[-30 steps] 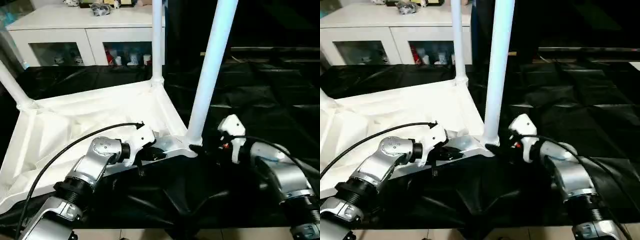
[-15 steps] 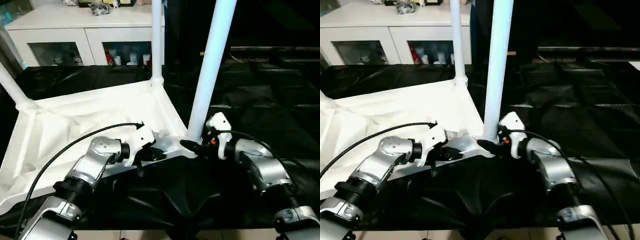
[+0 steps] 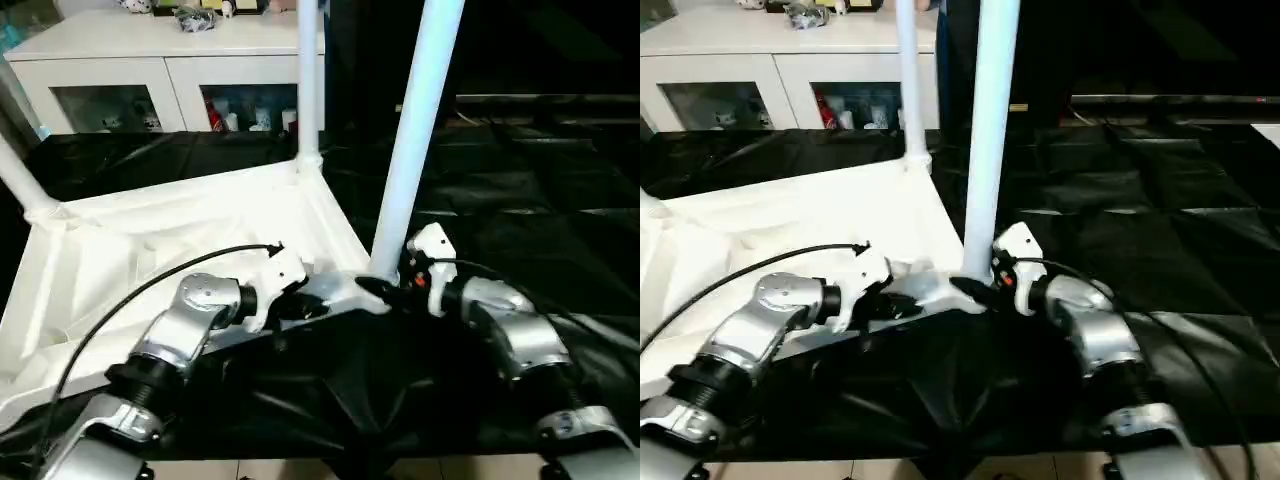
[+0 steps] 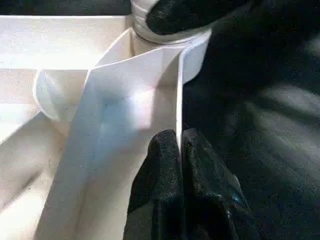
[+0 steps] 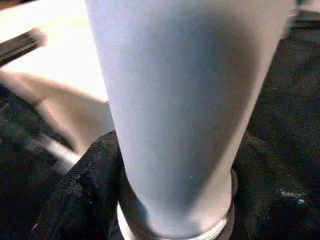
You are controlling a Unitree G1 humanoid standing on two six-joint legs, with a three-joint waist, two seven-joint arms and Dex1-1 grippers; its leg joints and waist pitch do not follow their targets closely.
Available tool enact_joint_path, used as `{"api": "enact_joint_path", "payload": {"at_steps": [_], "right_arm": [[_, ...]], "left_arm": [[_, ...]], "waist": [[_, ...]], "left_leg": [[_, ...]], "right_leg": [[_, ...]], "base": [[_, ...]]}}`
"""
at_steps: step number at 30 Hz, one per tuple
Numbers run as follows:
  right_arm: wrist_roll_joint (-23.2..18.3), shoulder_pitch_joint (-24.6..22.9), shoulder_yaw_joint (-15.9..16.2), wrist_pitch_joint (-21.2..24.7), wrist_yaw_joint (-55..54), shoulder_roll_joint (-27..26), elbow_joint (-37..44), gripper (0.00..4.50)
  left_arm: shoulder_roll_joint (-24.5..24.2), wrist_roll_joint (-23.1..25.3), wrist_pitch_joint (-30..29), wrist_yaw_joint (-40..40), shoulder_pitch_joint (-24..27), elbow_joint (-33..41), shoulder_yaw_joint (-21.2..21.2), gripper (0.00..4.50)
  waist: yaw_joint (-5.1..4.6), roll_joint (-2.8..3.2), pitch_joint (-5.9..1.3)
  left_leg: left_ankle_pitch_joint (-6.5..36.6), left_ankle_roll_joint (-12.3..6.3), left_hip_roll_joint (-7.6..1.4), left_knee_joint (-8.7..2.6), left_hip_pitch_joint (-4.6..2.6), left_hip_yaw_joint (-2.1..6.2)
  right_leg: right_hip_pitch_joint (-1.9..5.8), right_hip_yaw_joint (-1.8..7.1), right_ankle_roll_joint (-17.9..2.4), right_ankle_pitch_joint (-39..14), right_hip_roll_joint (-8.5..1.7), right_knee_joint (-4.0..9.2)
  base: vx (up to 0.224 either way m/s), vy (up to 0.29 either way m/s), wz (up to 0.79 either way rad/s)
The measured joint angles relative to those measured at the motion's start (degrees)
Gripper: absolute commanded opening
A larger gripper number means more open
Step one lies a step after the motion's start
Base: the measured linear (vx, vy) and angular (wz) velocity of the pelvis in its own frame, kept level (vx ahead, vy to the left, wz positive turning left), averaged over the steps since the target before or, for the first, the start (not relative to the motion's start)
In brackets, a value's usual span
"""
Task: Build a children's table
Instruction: Rotate leg to tighten
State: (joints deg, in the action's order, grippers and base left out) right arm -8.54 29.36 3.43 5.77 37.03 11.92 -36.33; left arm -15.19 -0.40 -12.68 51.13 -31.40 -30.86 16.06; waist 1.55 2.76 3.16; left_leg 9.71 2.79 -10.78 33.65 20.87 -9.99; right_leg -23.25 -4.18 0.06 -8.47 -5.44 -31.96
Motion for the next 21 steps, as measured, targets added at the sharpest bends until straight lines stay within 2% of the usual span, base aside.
{"api": "enact_joint_path", "payload": {"at_steps": [1, 4, 5, 6, 7, 8, 9, 10, 11, 13, 14, 15, 16, 17, 21], "right_arm": [[0.3, 0.2, -1.0, 0.0, -3.9, -1.3, -0.6, 2.72], [1.0, 1.0, -2.1, 0.1, -10.8, -3.2, -1.7, 2.72], [2.0, 2.3, -2.9, -0.1, -15.8, -5.4, -3.5, 2.72], [2.4, 2.9, -3.5, -0.3, -18.6, -6.2, -4.5, 2.72], [2.7, 3.8, -4.0, -0.6, -20.9, -6.8, -5.5, 2.72], [2.9, 4.2, -4.4, -1.1, -22.8, -7.0, -6.4, 2.72], [3.2, 4.3, -4.8, -1.6, -23.7, -7.1, -7.0, 2.72], [3.6, 5.1, -4.8, -2.2, -24.1, -7.3, -7.9, 2.72], [3.9, 5.9, -4.8, -2.9, -24.3, -7.3, -9.1, 2.72], [4.0, 6.4, -5.3, -3.9, -24.1, -7.3, -9.6, 2.72], [3.8, 6.3, -5.5, -4.0, -23.5, -7.2, -9.6, 3.27], [3.6, 6.3, -5.8, -4.1, -22.7, -7.2, -9.6, 3.41], [3.1, 6.3, -5.9, -4.1, -21.5, -7.2, -9.4, 3.41], [2.4, 6.2, -5.8, -4.0, -18.9, -6.9, -8.9, 3.61], [1.9, 5.1, -4.6, -3.9, -11.9, -5.4, -6.6, 3.61]], "left_arm": [[1.5, 0.2, -0.9, -2.3, -0.8, -1.0, -0.1, 0.00], [4.2, 0.3, -2.8, -6.1, -2.0, -2.4, -0.4, 0.00], [6.7, 0.4, -3.4, -9.1, -3.5, -4.7, -0.7, 0.00], [8.0, 0.6, -3.5, -10.9, -4.4, -6.0, -0.8, 0.00], [9.1, 0.8, -3.6, -12.6, -4.9, -6.8, -0.9, 0.00], [10.3, 1.3, -3.7, -14.0, -5.7, -7.9, -0.9, 0.00], [11.0, 1.8, -3.9, -15.1, -5.9, -8.3, -0.9, 0.00], [11.4, 2.1, -3.8, -15.5, -6.1, -8.3, -1.1, 0.00], [11.7, 2.2, -3.8, -15.8, -6.2, -8.4, -1.4, 0.00], [11.9, 2.0, -3.5, -15.8, -6.2, -8.2, -1.5, 0.00], [11.7, 2.0, -3.5, -15.5, -6.3, -7.7, -1.2, 0.00], [11.4, 2.0, -3.5, -15.1, -6.3, -7.5, -1.1, 0.00], [11.1, 2.0, -3.4, -15.1, -6.3, -7.4, -1.1, 0.00], [9.9, 1.8, -2.9, -14.4, -6.2, -7.2, -1.1, 0.00], [7.0, 1.8, -1.9, -11.3, -5.4, -5.7, -1.5, 0.00]], "waist": [[-0.04, 0.01, 0.01], [-0.25, 0.45, 0.11], [-0.56, 0.96, 0.29], [-0.73, 1.28, 0.47], [-0.77, 1.49, 0.67], [0.04, 1.23, 0.87], [0.63, -0.26, 0.71], [0.89, -0.97, 0.77], [1.63, -1.32, 0.78], [2.71, -0.12, 0.18], [2.83, 0.23, -0.11], [2.80, 0.15, -0.15], [2.63, 0.15, -0.21], [2.38, 0.22, -0.21], [1.79, 0.18, -0.19]], "left_leg": [[0.0, 0.00, 0.00, 0.00, 0.01, 0.02], [0.0, -0.02, -0.19, -0.18, 0.01, 0.36], [0.0, -0.04, -0.26, -0.30, 0.00, 0.70], [0.0, -0.05, -0.29, -0.52, -0.06, 0.74], [0.0, -0.04, -0.30, -0.83, -0.10, 0.62], [0.0, -0.04, -0.24, -1.21, -0.26, -0.39], [0.0, -0.03, -0.06, -1.30, -0.85, -2.11], [0.2, -0.03, 0.31, -1.18, -1.27, -2.77], [1.6, -0.30, 0.68, 0.41, -0.94, -2.21], [1.7, -0.30, 1.10, 0.63, 0.31, 0.37], [0.2, 0.51, 0.77, 0.40, 0.38, 0.47], [0.0, 0.79, 0.69, 0.46, 0.47, 0.53], [0.0, 0.80, 0.66, 0.38, 0.42, 0.50], [0.0, 0.79, 0.66, 0.15, 0.42, 0.46], [0.0, 0.78, 0.58, -0.20, 0.77, 0.43]], "right_leg": [[0.02, -0.10, 0.0, 0.0, 0.00, 0.15], [0.59, -1.50, 0.0, 0.0, -0.27, 1.49], [1.17, -2.68, 0.0, 0.0, -0.68, 2.35], [1.59, -3.21, 0.0, 0.0, -0.92, 2.73], [1.83, -3.17, 0.0, -0.4, -0.89, 2.35], [1.58, -2.29, -1.5, -3.0, -1.12, -1.56], [1.93, -0.36, -2.0, -4.4, -1.19, -4.47], [1.03, 1.05, 0.2, -4.1, -1.39, -4.98], [0.35, 1.04, 0.6, -4.0, -1.64, -5.14], [0.26, 0.02, 0.6, -3.9, -1.64, -4.98], [0.12, 0.09, 0.4, -3.4, -1.11, -4.92], [0.11, 0.21, 0.4, -3.1, -0.92, -4.84], [0.11, 0.26, 0.3, -3.0, -0.84, -4.60], [0.09, 0.24, 0.2, -2.7, -0.81, -4.20], [0.07, 0.15, 0.0, -2.2, -0.70, -3.51]], "base": [[0.000, 0.000, 0.00], [0.000, 0.000, 0.00], [0.000, 0.000, 0.00], [0.000, 0.000, 0.00], [-0.083, 0.030, 0.08], [-0.043, -0.033, 0.18], [-0.043, -0.033, 0.18], [0.040, -0.095, 0.17], [0.021, -0.057, 0.02], [0.093, -0.026, -0.25], [0.112, 0.003, -0.27], [0.000, 0.000, 0.00], [0.000, 0.000, 0.00], [0.000, 0.000, 0.00], [0.000, 0.000, 0.00]]}}
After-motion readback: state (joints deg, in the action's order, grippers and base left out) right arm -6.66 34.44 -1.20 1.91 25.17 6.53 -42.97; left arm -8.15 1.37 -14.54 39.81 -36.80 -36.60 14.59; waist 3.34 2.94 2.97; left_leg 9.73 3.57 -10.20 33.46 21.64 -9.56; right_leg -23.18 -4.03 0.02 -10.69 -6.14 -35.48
